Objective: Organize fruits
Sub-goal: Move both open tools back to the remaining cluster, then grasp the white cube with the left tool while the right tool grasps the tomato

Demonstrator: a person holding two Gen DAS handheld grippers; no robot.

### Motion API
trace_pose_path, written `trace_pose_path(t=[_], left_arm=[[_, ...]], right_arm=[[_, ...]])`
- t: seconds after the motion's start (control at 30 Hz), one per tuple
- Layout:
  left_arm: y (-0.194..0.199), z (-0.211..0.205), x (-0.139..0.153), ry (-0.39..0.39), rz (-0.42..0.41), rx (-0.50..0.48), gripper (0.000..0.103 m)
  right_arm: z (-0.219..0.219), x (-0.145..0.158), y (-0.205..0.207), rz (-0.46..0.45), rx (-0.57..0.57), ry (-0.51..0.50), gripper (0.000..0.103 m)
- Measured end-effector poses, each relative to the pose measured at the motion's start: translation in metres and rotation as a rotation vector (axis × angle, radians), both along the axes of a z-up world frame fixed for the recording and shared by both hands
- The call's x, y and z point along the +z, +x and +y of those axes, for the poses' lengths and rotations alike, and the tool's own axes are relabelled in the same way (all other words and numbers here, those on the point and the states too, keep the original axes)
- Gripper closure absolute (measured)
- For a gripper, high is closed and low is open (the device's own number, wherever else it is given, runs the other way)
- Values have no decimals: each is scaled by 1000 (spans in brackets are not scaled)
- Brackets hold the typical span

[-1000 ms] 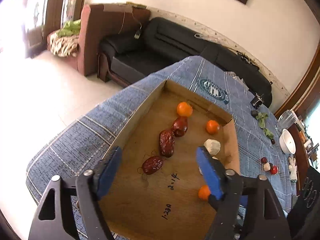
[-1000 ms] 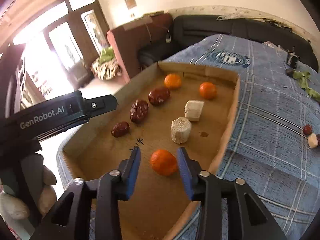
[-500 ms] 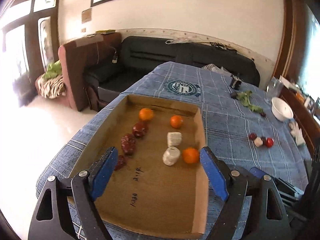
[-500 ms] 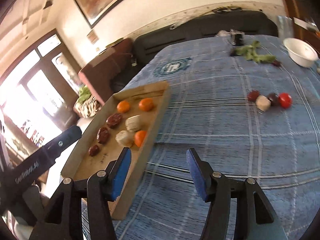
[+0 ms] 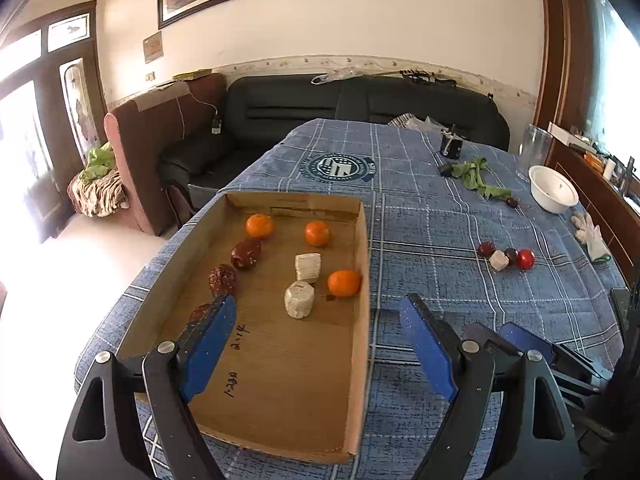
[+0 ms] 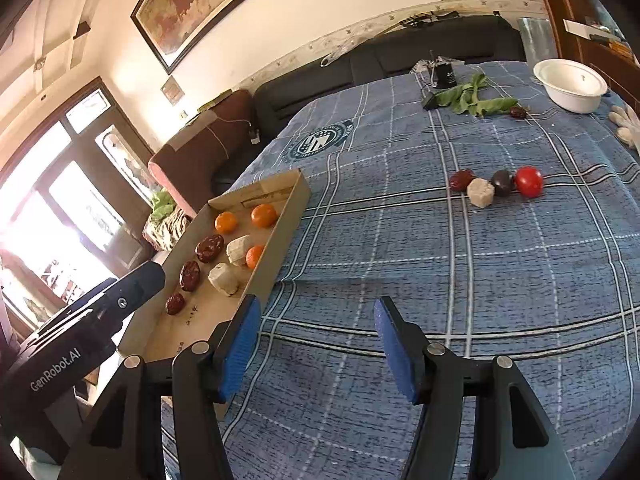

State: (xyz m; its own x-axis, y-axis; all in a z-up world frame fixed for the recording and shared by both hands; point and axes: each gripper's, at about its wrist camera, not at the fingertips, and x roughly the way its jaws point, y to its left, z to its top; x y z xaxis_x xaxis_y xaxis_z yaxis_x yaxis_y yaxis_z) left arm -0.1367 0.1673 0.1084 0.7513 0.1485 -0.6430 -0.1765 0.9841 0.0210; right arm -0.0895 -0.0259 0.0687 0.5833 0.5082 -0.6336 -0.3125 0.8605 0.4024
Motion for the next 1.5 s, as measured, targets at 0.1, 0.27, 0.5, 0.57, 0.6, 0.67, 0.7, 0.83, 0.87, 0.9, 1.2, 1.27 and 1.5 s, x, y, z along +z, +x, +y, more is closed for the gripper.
trace_pose_path(t=[0.1, 0.27, 0.5, 0.57, 0.6, 0.67, 0.7, 0.83, 0.87, 0.9, 1.2, 1.27, 1.5], left_arm=[[3, -11, -1, 13, 10, -19, 20], [8, -30, -4, 18, 20, -74, 20], [17, -36, -16, -83, 73, -143, 20], [20, -38, -21, -91, 88, -146, 20], [22, -38, -23, -92, 93, -147, 20], [24, -39, -26, -99, 101, -154, 20], [24, -40, -27, -104, 102, -158, 20], [26, -41, -29, -125, 111, -179, 20], [26, -41, -30, -131, 114, -182, 20], [26, -42, -32, -138, 118, -185, 20], [29, -45, -37, -126, 125, -185, 20], [32, -48, -39, -128, 125, -194, 20], [56, -69, -48, -108, 161, -214, 20]], right_arm=[[-10, 0, 0, 4, -18, 13, 35], [-29, -2, 2, 15, -54, 19, 35], [-73, 4, 10, 12, -153, -41, 35], [-87, 3, 17, 22, -184, -85, 34], [-91, 2, 19, 31, -194, -102, 34], [-103, 1, 30, 53, -216, -139, 34], [-108, 1, 35, 58, -222, -150, 34], [-116, -1, 62, 43, -254, -232, 35], [-116, -3, 71, 33, -257, -260, 35], [-115, -5, 80, 28, -257, -288, 35], [-101, -26, 138, 20, -200, -388, 53], [-99, -27, 141, 3, -188, -387, 54], [-97, -27, 144, -16, -143, -341, 62]])
